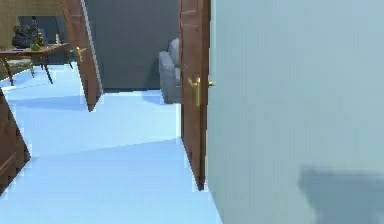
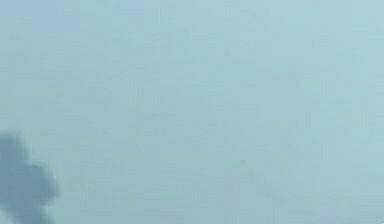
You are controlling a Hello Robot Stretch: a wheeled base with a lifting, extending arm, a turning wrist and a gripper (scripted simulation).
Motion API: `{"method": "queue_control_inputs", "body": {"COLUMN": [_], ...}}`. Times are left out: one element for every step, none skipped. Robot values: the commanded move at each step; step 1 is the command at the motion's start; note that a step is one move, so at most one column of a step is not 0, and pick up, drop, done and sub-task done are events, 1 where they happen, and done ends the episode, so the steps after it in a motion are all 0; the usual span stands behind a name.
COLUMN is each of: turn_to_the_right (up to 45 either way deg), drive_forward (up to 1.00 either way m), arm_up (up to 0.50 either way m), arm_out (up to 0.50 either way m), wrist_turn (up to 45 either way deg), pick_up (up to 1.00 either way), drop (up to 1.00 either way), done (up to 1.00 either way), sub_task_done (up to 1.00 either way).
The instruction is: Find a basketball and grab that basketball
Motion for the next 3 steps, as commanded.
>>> {"method": "queue_control_inputs", "body": {"turn_to_the_right": [-45.0,-24.0,0.0], "drive_forward": [0.0,0.0,0.45], "arm_up": [0.0,0.0,0.0], "arm_out": [0.0,0.0,0.0], "wrist_turn": [0.0,0.0,0.0], "pick_up": [0.0,0.0,0.0], "drop": [0.0,0.0,0.0], "done": [0.0,0.0,0.0], "sub_task_done": [0.0,0.0,0.0]}}
